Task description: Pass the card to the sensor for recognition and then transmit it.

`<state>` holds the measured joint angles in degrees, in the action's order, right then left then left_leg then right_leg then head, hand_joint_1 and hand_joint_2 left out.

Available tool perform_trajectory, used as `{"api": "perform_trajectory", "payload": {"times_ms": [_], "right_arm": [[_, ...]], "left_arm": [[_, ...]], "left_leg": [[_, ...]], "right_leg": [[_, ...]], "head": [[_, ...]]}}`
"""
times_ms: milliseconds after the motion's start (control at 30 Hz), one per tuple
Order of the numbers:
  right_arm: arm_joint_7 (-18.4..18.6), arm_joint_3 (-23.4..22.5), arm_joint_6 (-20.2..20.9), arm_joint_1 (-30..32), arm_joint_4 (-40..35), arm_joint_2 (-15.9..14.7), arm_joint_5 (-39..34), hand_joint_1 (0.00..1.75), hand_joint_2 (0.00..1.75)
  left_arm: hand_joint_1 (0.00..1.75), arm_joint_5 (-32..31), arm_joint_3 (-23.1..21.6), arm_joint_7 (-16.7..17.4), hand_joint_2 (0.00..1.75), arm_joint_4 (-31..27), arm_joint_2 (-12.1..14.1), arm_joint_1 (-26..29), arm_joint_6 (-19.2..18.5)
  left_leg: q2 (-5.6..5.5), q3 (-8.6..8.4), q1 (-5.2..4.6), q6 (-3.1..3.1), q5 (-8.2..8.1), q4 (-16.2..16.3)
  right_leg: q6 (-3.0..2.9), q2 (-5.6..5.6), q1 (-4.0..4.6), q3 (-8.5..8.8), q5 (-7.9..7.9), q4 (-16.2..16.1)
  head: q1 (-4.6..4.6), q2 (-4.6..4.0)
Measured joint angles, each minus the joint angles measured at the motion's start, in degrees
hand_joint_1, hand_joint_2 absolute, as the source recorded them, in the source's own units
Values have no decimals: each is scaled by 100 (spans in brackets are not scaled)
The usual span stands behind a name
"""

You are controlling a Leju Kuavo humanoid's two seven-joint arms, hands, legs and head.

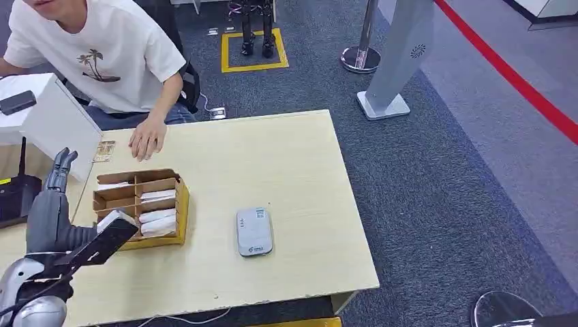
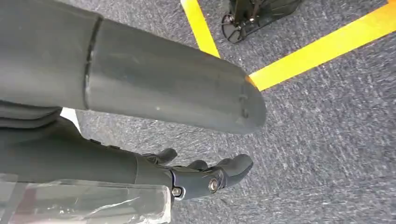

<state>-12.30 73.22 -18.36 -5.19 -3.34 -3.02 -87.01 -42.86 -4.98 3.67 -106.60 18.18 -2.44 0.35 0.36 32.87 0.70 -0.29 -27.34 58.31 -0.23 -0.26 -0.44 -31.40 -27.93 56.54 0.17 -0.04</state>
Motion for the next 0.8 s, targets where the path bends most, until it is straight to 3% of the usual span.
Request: {"api": "perform_trajectory", "payload": {"times_ms": [600, 700, 800], "right_arm": [[-92, -136, 0, -29, 9, 7, 0, 0, 175], [-44, -136, -2, -32, 9, 13, 0, 0, 175], [26, -136, -15, -31, 6, 17, 0, 0, 175]], "left_arm": [[0, -328, -7, 85, 175, 133, 225, -79, -278], [0, -317, -15, 118, 175, 160, 322, -100, -545], [0, -208, -35, 208, 175, 197, 584, -112, -934]], "left_leg": [[0, 1, 0, 0, 0, 0], [1, 1, 1, 0, 0, 0], [4, 1, 2, 0, 0, 0]], "right_leg": [[0, 2, 0, -2, 0, -1], [0, 2, 1, -3, 0, 0], [0, 6, 1, -4, 0, 0]], "head": [[0, 0], [0, 0], [2, 0]]}}
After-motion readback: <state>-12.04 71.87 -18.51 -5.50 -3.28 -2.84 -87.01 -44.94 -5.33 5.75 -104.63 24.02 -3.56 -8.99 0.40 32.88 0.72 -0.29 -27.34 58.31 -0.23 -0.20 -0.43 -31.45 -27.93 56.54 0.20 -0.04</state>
